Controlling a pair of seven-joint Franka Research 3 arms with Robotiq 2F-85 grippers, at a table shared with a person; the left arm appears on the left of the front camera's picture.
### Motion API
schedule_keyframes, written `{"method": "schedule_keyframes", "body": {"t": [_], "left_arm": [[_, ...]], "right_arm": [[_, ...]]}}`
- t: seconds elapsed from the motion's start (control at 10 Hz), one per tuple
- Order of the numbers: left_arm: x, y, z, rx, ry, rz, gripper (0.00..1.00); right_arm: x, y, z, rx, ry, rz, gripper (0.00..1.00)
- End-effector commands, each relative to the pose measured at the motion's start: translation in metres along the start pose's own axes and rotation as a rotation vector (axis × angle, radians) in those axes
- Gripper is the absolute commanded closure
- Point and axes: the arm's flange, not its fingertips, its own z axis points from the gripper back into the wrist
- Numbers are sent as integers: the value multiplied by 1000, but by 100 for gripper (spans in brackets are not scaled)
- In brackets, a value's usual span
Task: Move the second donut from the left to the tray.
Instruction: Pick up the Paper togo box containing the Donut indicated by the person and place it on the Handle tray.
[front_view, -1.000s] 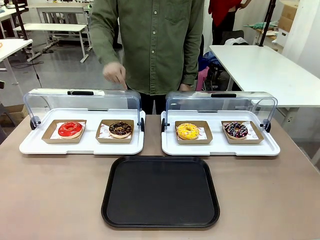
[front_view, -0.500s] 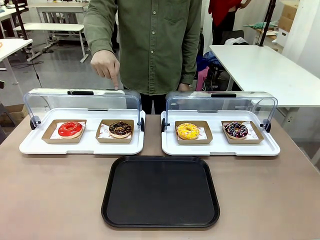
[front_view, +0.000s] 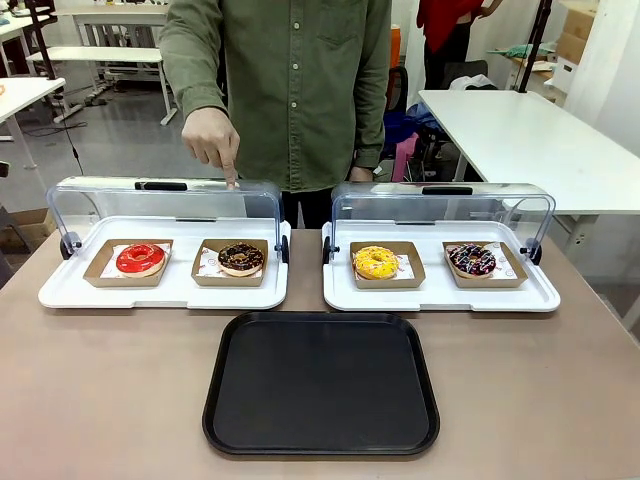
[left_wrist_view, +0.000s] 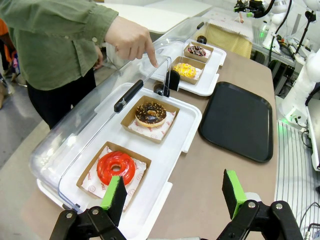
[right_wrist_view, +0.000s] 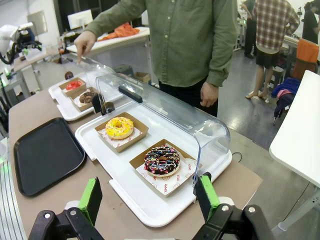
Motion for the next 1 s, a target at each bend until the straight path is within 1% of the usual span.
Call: {"method": "schedule_keyframes", "body": {"t": [0.0,0.9], "left_arm": [[1,0,1,-9,-6,-2,0],[1,0,1,-9,-6,-2,0]], "right_arm": [[2,-1,0,1,-15,14,0],[2,-1,0,1,-15,14,0]]}}
